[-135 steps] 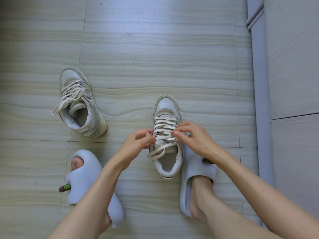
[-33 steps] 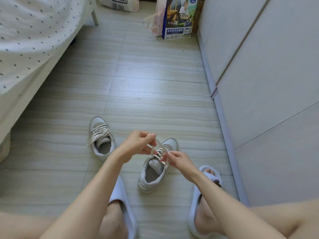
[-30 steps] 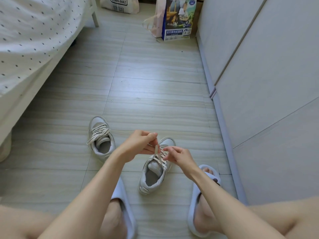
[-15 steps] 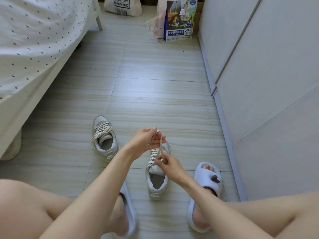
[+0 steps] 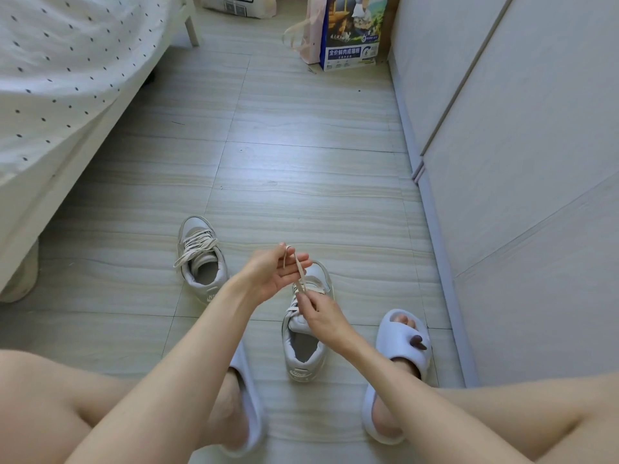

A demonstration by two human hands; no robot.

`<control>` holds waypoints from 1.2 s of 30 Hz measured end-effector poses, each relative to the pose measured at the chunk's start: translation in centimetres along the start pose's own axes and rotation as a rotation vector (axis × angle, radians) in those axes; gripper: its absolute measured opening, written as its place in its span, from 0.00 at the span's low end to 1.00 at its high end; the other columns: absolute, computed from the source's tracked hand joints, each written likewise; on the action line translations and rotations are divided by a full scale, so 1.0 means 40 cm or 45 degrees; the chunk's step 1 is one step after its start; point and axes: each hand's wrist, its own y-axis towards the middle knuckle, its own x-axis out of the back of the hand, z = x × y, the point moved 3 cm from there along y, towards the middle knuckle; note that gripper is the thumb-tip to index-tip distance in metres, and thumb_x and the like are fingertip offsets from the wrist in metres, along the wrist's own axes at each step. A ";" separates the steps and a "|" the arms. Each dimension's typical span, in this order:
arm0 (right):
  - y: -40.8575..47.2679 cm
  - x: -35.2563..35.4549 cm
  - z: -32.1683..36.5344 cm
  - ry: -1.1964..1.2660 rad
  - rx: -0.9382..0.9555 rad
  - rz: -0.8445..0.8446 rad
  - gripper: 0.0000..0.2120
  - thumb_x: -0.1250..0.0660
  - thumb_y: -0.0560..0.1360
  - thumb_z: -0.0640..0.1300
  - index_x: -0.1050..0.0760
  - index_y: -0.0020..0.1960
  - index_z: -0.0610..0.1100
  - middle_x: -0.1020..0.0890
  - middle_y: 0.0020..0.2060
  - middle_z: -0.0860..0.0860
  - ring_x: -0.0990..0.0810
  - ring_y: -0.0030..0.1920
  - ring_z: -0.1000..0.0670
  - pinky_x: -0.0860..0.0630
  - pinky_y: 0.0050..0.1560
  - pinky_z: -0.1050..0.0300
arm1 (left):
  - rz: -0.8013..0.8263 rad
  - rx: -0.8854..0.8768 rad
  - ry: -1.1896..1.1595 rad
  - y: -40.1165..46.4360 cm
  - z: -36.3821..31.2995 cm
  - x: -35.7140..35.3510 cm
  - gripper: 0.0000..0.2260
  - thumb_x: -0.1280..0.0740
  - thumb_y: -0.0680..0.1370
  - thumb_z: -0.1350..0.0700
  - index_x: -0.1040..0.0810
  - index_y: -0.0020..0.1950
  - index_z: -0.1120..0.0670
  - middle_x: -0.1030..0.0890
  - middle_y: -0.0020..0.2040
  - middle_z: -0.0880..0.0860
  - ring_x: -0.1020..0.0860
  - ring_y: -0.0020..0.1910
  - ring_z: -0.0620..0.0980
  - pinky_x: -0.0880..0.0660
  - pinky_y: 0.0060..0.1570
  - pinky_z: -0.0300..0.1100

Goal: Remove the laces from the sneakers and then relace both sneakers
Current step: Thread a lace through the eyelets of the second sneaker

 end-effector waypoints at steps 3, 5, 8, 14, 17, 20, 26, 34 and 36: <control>0.004 0.021 0.001 0.086 -0.009 -0.047 0.15 0.45 0.81 0.45 0.28 0.37 0.45 0.27 0.29 0.53 0.29 0.32 0.55 0.35 0.35 0.63 | -0.056 -0.022 -0.044 0.011 0.019 0.026 0.16 0.48 0.83 0.55 0.29 0.40 0.59 0.20 0.46 0.61 0.20 0.45 0.56 0.23 0.43 0.45; 0.012 0.040 -0.005 0.226 -0.066 -0.113 0.15 0.43 0.81 0.43 0.25 0.38 0.46 0.26 0.26 0.55 0.28 0.28 0.59 0.33 0.33 0.68 | -0.123 -0.041 -0.022 0.020 0.030 0.047 0.15 0.47 0.83 0.55 0.29 0.40 0.59 0.20 0.45 0.60 0.21 0.50 0.55 0.23 0.47 0.46; 0.024 0.063 -0.026 0.445 -0.181 -0.170 0.12 0.39 0.79 0.41 0.20 0.41 0.42 0.24 0.28 0.53 0.27 0.30 0.57 0.30 0.36 0.67 | -0.222 -0.084 0.130 0.029 0.042 0.076 0.14 0.47 0.83 0.55 0.30 0.41 0.58 0.20 0.48 0.58 0.24 0.55 0.53 0.27 0.54 0.48; 0.042 0.109 -0.025 0.572 -0.175 0.132 0.11 0.36 0.76 0.38 0.18 0.38 0.45 0.20 0.34 0.50 0.27 0.33 0.55 0.29 0.45 0.56 | -0.030 -0.147 0.826 0.039 0.100 0.064 0.12 0.49 0.83 0.59 0.27 0.56 0.56 0.23 0.62 0.54 0.27 0.58 0.49 0.29 0.54 0.44; 0.045 0.116 -0.021 0.474 -0.151 0.342 0.11 0.34 0.76 0.43 0.18 0.37 0.49 0.21 0.35 0.50 0.29 0.33 0.56 0.32 0.46 0.55 | 0.104 -0.218 1.050 0.048 0.115 0.047 0.15 0.49 0.82 0.62 0.29 0.66 0.56 0.27 0.66 0.53 0.30 0.62 0.46 0.34 0.59 0.39; 0.053 0.130 -0.027 0.430 -0.163 0.437 0.10 0.33 0.76 0.40 0.16 0.40 0.49 0.19 0.38 0.48 0.27 0.39 0.52 0.29 0.50 0.56 | 0.180 -0.230 1.167 0.054 0.123 0.045 0.16 0.49 0.83 0.62 0.29 0.67 0.56 0.28 0.66 0.53 0.32 0.66 0.47 0.37 0.61 0.37; 0.084 0.160 -0.032 -0.073 -0.069 0.243 0.18 0.37 0.69 0.29 0.22 0.37 0.53 0.22 0.36 0.51 0.29 0.33 0.58 0.34 0.33 0.71 | 0.301 -0.141 1.199 0.051 0.144 0.030 0.14 0.47 0.82 0.62 0.25 0.61 0.64 0.23 0.45 0.56 0.27 0.40 0.42 0.33 0.36 0.25; 0.080 0.143 -0.034 -0.153 0.065 -0.082 0.13 0.36 0.68 0.30 0.18 0.40 0.45 0.21 0.38 0.53 0.25 0.39 0.55 0.30 0.42 0.67 | 0.351 -0.166 1.146 0.048 0.139 0.032 0.11 0.38 0.79 0.61 0.22 0.59 0.58 0.25 0.33 0.47 0.27 0.31 0.37 0.32 0.35 0.25; 0.080 0.143 -0.031 -0.040 0.080 -0.093 0.14 0.35 0.68 0.29 0.17 0.38 0.45 0.20 0.39 0.53 0.22 0.43 0.50 0.27 0.45 0.62 | 0.360 -0.177 1.167 0.052 0.140 0.031 0.10 0.36 0.78 0.62 0.21 0.58 0.56 0.27 0.31 0.46 0.29 0.31 0.40 0.34 0.35 0.28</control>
